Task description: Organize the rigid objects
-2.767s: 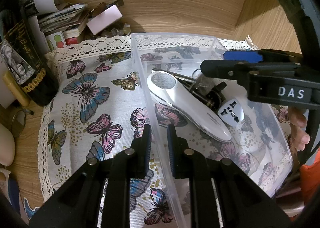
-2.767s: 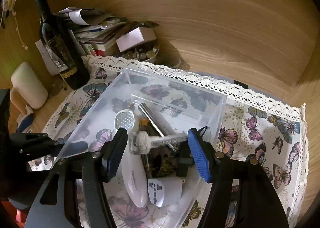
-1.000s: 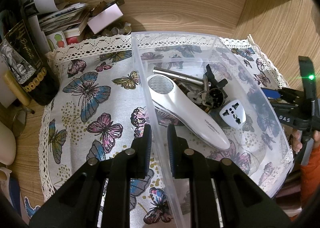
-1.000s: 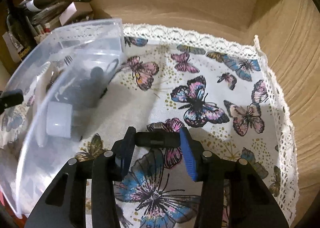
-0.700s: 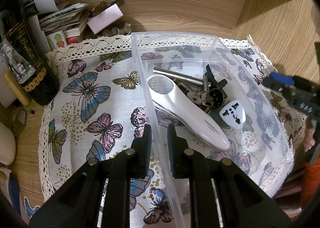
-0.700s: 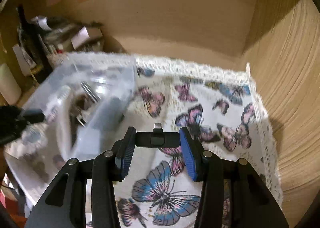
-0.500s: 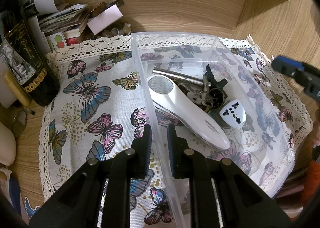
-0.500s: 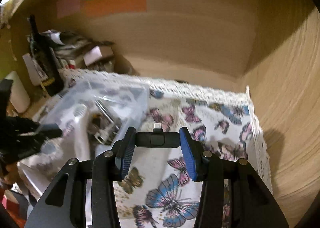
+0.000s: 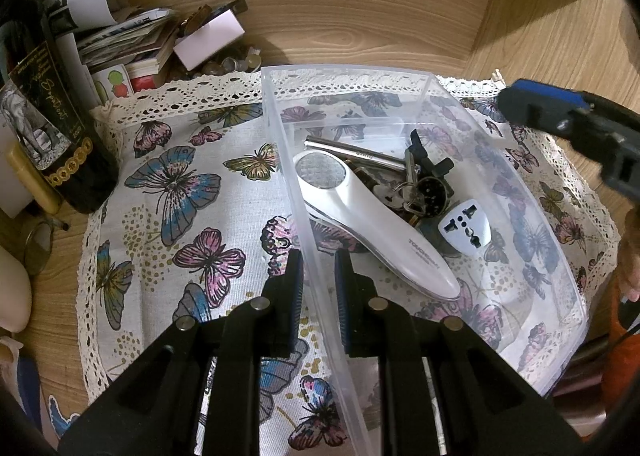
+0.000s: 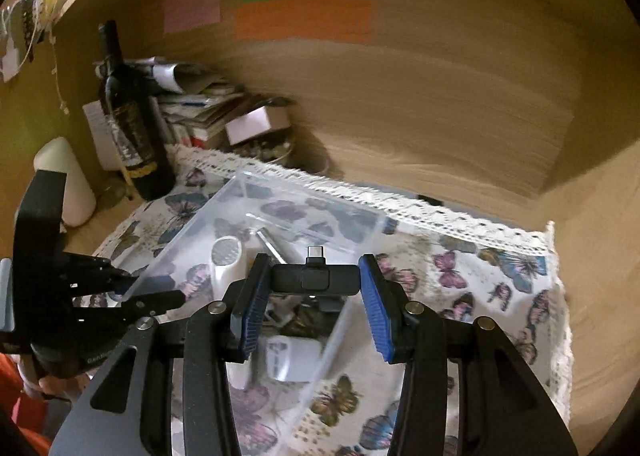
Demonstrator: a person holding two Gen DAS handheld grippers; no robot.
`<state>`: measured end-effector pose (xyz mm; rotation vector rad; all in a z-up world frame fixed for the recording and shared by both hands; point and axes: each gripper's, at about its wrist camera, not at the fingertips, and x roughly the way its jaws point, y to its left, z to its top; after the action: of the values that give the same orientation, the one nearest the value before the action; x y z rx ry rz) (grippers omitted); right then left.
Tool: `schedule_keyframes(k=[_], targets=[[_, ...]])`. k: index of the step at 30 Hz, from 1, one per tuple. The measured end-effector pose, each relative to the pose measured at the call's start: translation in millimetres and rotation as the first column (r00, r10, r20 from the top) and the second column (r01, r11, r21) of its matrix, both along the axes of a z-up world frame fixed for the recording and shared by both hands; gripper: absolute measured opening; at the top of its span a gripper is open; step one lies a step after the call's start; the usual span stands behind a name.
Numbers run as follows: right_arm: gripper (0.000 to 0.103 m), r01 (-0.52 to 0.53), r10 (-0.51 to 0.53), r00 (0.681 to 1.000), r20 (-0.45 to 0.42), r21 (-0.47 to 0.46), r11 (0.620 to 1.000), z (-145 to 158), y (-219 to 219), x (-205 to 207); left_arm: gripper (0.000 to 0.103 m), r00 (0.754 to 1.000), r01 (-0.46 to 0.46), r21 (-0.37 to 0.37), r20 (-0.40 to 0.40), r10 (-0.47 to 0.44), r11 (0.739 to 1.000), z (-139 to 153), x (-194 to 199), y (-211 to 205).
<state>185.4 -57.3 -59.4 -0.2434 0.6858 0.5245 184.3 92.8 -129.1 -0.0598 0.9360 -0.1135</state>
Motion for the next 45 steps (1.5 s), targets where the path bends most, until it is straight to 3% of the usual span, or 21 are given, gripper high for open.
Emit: schedule_keyframes(k=[11, 16, 19, 24, 29, 31, 33, 34, 36, 38, 43, 45], targets=[[0.041, -0.06, 0.05, 0.988, -0.149, -0.067, 0.996, -32, 22, 18, 0.015, 1.0, 0.0, -0.003, 0.0, 0.0, 1.0, 0, -1, 0], [0.041, -0.079, 0.066, 0.985, -0.157, -0.077, 0.994, -35, 25, 16, 0.015, 1.0, -0.003, -0.008, -0.002, 0.003, 1.0, 0, -1, 1], [0.05, -0.071, 0.061, 0.987, -0.148, -0.066, 0.995, -33, 22, 15, 0.015, 1.0, -0.007, -0.014, -0.005, 0.007, 1.0, 0, -1, 1], [0.053, -0.068, 0.063, 0.991, -0.117, -0.037, 0.997, -20, 12, 3, 0.017, 1.0, -0.006, -0.022, -0.023, 0.005, 1.0, -2, 0, 3], [0.055, -0.054, 0.055, 0.997, -0.061, 0.016, 0.998, -4, -6, -20, 0.028, 0.999, -0.049, 0.014, 0.02, 0.049, 0.999, 10, -10, 4], [0.056, -0.043, 0.044, 0.999, -0.023, 0.032, 0.999, 4, -14, -32, 0.04, 0.996, -0.067, 0.021, 0.054, 0.066, 0.998, 20, -16, 4], [0.065, -0.025, 0.025, 1.0, 0.013, 0.058, 0.998, 11, -23, -43, 0.054, 0.991, -0.082, 0.023, 0.104, 0.079, 0.996, 33, -24, 2], [0.067, -0.019, 0.016, 0.999, 0.035, 0.07, 0.997, 15, -27, -49, 0.056, 0.988, -0.085, 0.029, 0.134, 0.081, 0.996, 40, -29, 0], [0.074, 0.005, -0.013, 0.996, 0.085, 0.09, 0.996, 23, -39, -62, 0.06, 0.973, -0.101, 0.066, 0.214, 0.085, 0.993, 56, -43, -10], [0.081, 0.019, -0.032, 0.992, 0.118, 0.113, 0.993, 29, -47, -72, 0.071, 0.957, -0.107, 0.076, 0.278, 0.082, 0.991, 69, -57, -17], [0.089, 0.046, -0.079, 0.977, 0.197, 0.164, 0.985, 41, -67, -100, 0.088, 0.905, -0.12, 0.08, 0.418, 0.076, 0.99, 98, -89, -38], [0.102, 0.062, -0.105, 0.965, 0.239, 0.183, 0.981, 45, -75, -111, 0.095, 0.88, -0.127, 0.075, 0.469, 0.078, 0.989, 107, -102, -45]])
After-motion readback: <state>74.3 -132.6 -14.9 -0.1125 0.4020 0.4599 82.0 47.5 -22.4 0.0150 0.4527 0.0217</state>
